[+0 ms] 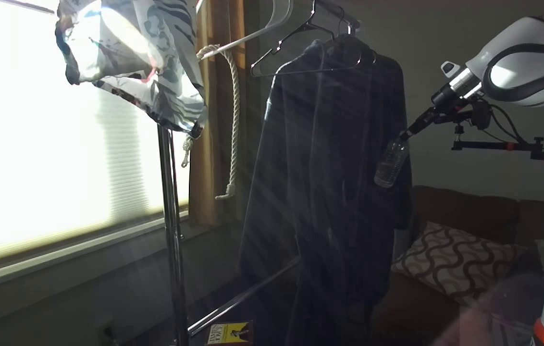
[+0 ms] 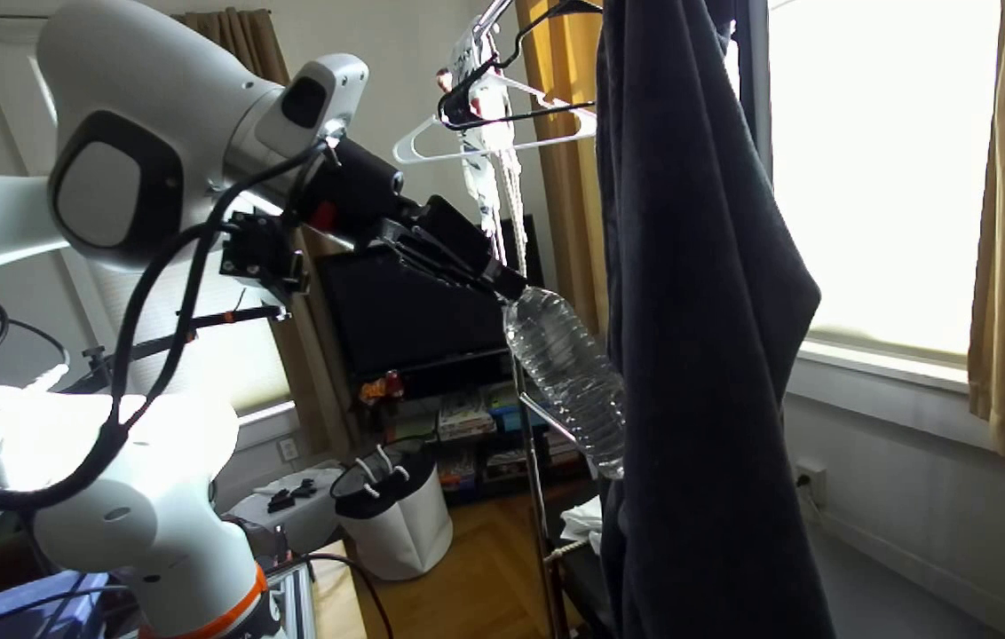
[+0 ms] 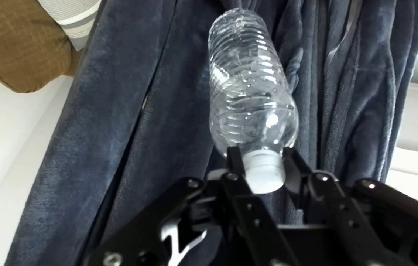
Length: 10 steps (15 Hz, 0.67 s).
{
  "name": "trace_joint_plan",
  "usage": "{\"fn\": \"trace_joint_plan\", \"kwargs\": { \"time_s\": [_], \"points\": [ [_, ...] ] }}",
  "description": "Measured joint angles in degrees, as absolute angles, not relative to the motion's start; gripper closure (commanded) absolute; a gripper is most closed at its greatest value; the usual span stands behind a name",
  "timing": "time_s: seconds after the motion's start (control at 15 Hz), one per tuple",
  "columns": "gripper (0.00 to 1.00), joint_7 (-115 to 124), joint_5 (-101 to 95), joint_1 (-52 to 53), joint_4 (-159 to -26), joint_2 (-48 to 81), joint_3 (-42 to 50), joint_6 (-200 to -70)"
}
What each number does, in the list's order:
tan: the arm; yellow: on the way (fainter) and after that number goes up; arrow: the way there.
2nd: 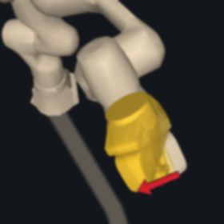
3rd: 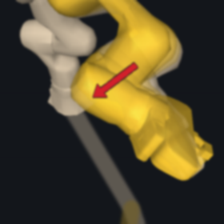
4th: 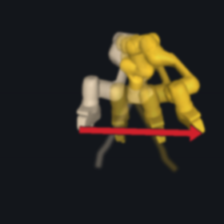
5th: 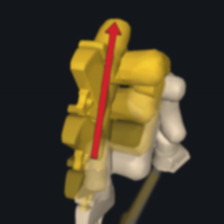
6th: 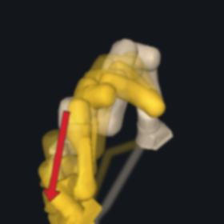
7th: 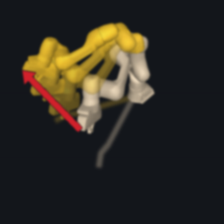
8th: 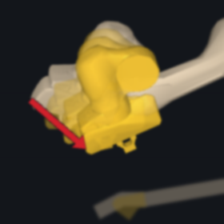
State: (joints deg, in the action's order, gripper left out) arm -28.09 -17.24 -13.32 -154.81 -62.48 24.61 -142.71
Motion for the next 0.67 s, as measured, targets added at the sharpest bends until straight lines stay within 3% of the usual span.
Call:
{"fn": "trace_joint_plan", "kwargs": {
  "time_s": [0.47,0.53,0.6,0.67],
  "points": [
    [0.92,-27.2,-17.6,-18.2,-157.5,-60.7,24.3,-153.5],
    [0.69,-27.2,-18.0,-19.1,-157.5,-60.5,24.1,-153.5],
    [0.69,-27.3,-18.6,-19.9,-157.5,-60.3,23.9,-153.5],
    [0.92,-27.3,-19.1,-20.5,-157.5,-60.1,23.7,-153.5]
  ]
}}
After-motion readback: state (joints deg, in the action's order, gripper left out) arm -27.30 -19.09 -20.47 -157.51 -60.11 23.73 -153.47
